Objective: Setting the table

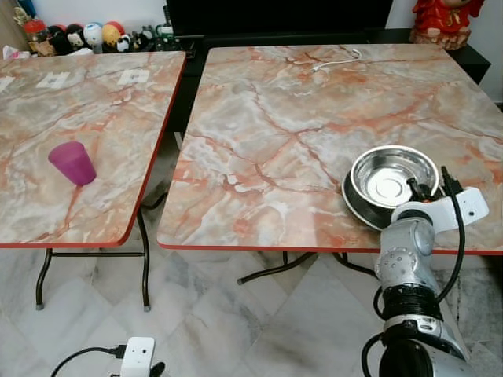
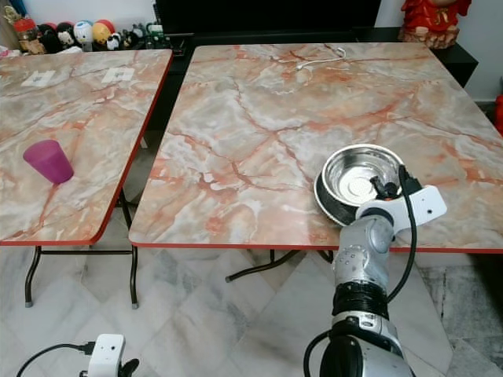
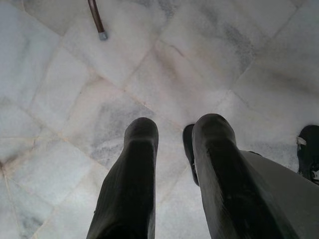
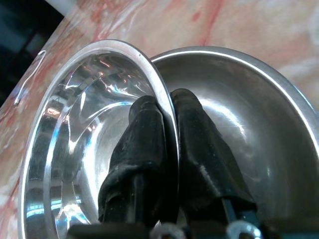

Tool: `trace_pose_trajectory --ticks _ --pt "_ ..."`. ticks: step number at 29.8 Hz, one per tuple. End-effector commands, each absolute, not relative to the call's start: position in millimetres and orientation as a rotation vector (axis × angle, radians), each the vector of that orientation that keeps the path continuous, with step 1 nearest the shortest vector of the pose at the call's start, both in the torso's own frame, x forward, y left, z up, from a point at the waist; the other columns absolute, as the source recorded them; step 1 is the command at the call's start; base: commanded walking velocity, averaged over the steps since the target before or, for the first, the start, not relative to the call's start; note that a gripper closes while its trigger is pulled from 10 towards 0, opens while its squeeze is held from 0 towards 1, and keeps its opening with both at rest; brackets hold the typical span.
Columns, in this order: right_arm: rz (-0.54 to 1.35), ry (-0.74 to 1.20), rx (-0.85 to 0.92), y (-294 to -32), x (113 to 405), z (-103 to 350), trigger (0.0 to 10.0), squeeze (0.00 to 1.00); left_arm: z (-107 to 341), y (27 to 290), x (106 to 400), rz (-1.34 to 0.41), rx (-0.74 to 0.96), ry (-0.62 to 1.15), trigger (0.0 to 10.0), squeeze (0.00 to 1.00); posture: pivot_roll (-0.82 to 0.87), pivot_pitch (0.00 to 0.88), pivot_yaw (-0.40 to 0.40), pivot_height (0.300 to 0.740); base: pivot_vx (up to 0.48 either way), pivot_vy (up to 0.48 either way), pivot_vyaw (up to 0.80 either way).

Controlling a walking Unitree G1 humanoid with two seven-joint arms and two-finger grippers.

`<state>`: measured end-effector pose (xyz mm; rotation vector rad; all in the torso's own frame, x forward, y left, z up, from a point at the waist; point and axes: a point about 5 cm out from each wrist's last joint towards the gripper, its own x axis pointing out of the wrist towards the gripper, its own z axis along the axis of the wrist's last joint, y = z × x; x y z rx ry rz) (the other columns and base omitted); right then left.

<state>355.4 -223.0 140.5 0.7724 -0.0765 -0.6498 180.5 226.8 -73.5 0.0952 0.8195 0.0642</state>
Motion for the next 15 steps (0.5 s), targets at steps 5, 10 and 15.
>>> trace_pose_trajectory --ticks 5,10,15 --pt "-0.685 -0.092 0.769 -224.8 350.6 140.3 10.0 0.70 -76.9 228.2 173.2 0.075 0.095 0.844 10.0 0.00 -0.07 0.118 0.044 0.740 0.000 0.000 0.00" --pt "-0.720 -0.103 0.773 -223.9 343.8 142.5 10.0 0.69 -76.9 228.3 173.1 0.077 0.095 0.843 10.0 0.00 -0.07 0.118 0.044 0.740 0.000 0.000 0.00" --pt "-0.716 -0.105 0.779 -219.0 340.4 144.1 10.0 0.65 -76.7 228.4 173.7 0.077 0.095 0.843 10.0 0.00 -0.07 0.116 0.042 0.740 0.000 0.000 0.00"
